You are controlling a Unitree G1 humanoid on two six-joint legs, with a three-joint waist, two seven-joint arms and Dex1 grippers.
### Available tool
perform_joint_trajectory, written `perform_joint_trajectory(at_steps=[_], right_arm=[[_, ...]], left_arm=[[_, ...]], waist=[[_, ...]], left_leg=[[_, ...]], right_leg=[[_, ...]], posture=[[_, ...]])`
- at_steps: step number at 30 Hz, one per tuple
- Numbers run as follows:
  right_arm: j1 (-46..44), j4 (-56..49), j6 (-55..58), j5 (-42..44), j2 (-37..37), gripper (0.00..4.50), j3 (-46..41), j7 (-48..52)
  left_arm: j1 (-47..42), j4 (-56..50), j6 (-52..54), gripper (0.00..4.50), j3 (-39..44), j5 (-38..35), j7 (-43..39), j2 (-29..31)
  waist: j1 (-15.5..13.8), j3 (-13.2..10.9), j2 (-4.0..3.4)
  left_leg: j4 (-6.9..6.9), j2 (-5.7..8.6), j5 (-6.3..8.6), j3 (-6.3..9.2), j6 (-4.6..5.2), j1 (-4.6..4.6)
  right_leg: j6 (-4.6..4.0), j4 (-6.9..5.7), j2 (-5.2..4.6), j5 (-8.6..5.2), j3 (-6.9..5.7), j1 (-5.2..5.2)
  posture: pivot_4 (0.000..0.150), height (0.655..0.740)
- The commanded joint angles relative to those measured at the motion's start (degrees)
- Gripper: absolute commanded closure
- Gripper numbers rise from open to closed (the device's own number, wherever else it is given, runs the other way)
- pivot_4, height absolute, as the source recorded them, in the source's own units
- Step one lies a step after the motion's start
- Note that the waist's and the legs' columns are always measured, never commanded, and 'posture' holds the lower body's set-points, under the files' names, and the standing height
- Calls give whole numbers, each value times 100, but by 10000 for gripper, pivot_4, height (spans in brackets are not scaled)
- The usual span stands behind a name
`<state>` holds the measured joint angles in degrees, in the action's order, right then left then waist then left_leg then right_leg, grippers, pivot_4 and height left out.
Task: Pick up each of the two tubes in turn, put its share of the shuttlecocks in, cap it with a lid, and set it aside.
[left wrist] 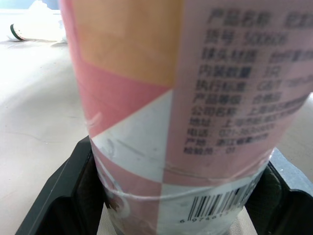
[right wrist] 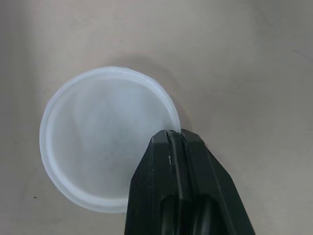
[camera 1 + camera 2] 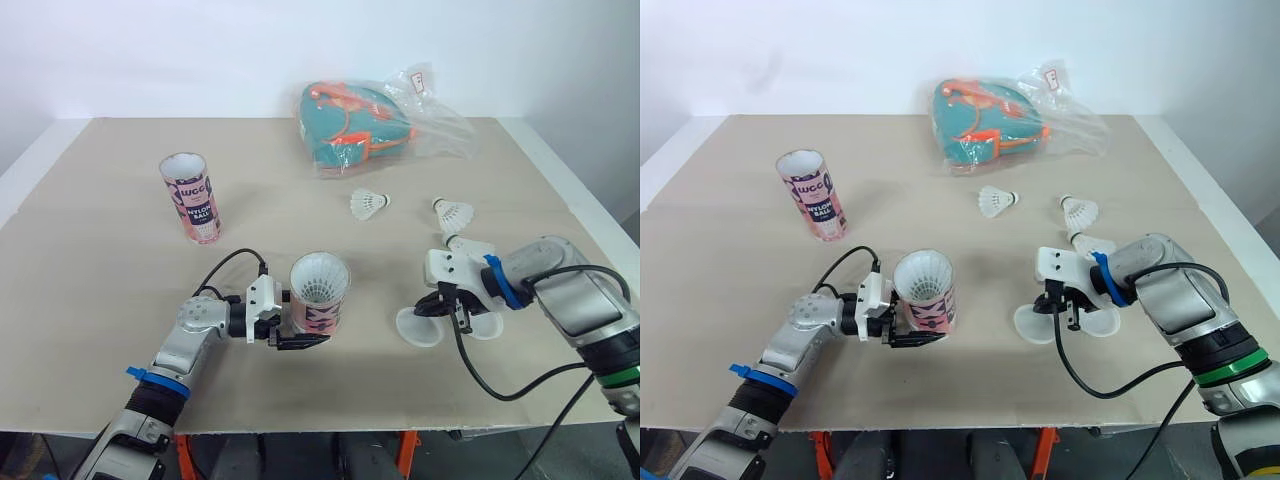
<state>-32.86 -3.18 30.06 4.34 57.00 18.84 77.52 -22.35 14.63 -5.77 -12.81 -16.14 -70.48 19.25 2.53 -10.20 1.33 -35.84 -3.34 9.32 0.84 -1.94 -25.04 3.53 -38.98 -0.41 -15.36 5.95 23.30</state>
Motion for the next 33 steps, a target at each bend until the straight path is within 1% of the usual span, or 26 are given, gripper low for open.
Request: perform_joint_trajectory(at_steps=[1,4,7,11,15,17,19,25,29,33], right_arm=[[-10,-435,375,322,5,44891,-315,54],[-307,-599,1048,729,-211,44891,-643,-127],[-479,-923,1310,1183,-84,44891,-962,71],[-998,-1319,1485,1635,43,44891,-1206,234],[-1782,-1428,1534,1935,-14,44891,-1173,355],[-2319,-1420,1523,2006,-208,44891,-971,403],[-2789,-1385,1432,1903,-464,44891,-618,457],[-3612,-832,722,1059,-1102,44891,455,512],[-3930,-430,176,537,-1393,44891,899,605],[-4065,-110,-252,125,-1623,44891,1104,601]], left_arm=[[-51,46,-10,10603,-41,104,25,20],[-62,85,-30,10603,-90,167,-31,74],[-101,151,-64,10603,-121,212,-103,112],[-179,229,-43,10603,-105,203,-161,144],[-247,328,-4,10603,-147,236,-268,188],[-270,367,56,10603,-158,212,-326,200],[-293,394,136,10603,-168,184,-380,208],[-335,381,355,10603,-225,157,-538,253],[-356,367,448,10603,-230,155,-551,268],[-303,324,521,10603,-235,161,-555,317]], waist=[[4,0,-1],[10,-2,-3],[7,-2,-3],[9,-2,-4],[17,-2,-5],[25,-2,-6],[34,1,-11],[23,1,-11],[25,2,-12],[28,3,-13]], left_leg=[[1,0,0,0,0,-1],[3,0,0,0,0,-1],[3,0,0,0,0,0],[7,0,0,-2,0,-2],[14,-2,0,-2,0,1],[15,-3,0,0,0,1],[17,-6,0,-11,0,2],[23,-11,0,-10,0,-2],[28,-12,1,-11,1,-2],[32,-12,1,-7,1,-2]], right_leg=[[4,0,0,2,0,1],[4,-1,1,2,1,3],[5,-1,2,5,3,3],[4,0,1,0,4,7],[0,-1,3,-1,3,11],[-2,-1,3,-3,0,10],[-3,-1,3,-1,7,16],[-11,-1,7,-5,1,22],[-16,-5,11,-8,2,27],[-20,-5,12,-10,-1,25]], posture=[[1500,7387],[1500,7387],[1500,7387],[1500,7387],[1500,7387],[1500,7387],[1500,7387],[1500,7387],[1500,7387],[1500,7387]])
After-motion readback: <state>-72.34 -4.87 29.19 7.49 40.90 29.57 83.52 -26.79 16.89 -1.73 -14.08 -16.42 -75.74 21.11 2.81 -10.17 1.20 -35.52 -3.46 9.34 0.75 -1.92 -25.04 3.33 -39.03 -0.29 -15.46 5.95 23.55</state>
